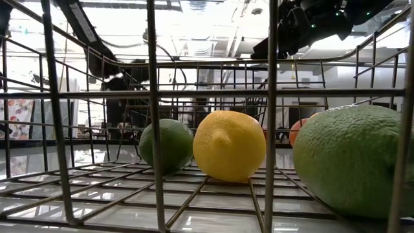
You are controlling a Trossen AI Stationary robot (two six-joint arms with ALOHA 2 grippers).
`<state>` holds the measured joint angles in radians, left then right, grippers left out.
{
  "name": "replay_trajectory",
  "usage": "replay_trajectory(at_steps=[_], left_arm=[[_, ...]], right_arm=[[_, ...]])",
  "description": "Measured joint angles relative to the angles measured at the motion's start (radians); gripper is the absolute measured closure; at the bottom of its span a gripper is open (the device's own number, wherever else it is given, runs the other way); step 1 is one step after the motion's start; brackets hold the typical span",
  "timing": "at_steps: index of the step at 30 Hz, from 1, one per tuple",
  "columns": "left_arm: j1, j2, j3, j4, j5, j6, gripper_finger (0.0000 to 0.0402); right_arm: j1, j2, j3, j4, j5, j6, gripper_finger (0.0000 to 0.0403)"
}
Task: Sort produce into baskets
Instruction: Put the white garlic into the black wire basket, then put the red chili pepper into the black wire basket
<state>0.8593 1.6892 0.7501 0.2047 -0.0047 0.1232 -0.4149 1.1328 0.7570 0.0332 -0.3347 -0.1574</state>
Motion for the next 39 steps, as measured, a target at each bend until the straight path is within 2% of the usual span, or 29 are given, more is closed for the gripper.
replay_trajectory(at_steps=[10, 12, 17, 19, 23, 26, 33, 39], left_arm=[[-0.053, -0.341, 0.000, -0.120, 0.091, 0.012, 0.0257], [-0.076, -0.400, 0.000, -0.139, 0.163, 0.012, 0.0257], [-0.174, -0.478, 0.001, -0.145, 0.493, -0.011, 0.0256], [-0.229, -0.479, 0.001, -0.160, 0.529, -0.028, 0.0256], [-0.332, -0.464, 0.001, -0.219, 0.410, -0.032, 0.0242], [-0.367, -0.460, 0.000, -0.293, 0.333, -0.034, 0.0209], [-0.380, -0.473, 0.000, -0.345, 0.293, -0.045, 0.0116], [-0.376, -0.501, 0.000, -0.373, 0.188, 0.017, 0.0106]], right_arm=[[0.000, 0.000, 0.000, -0.004, 0.000, -0.005, 0.0148], [0.000, 0.000, 0.000, -0.004, 0.000, -0.005, 0.0148], [0.000, 0.000, 0.000, -0.002, 0.001, -0.009, 0.0148], [0.000, 0.000, 0.000, 0.001, 0.001, -0.009, 0.0148], [0.000, 0.000, 0.000, 0.006, 0.001, -0.011, 0.0148], [0.000, 0.000, 0.000, 0.005, 0.001, -0.010, 0.0148], [0.000, 0.000, 0.000, 0.001, 0.001, -0.008, 0.0148], [0.000, 0.000, 0.000, -0.011, 0.001, -0.001, 0.0148]])
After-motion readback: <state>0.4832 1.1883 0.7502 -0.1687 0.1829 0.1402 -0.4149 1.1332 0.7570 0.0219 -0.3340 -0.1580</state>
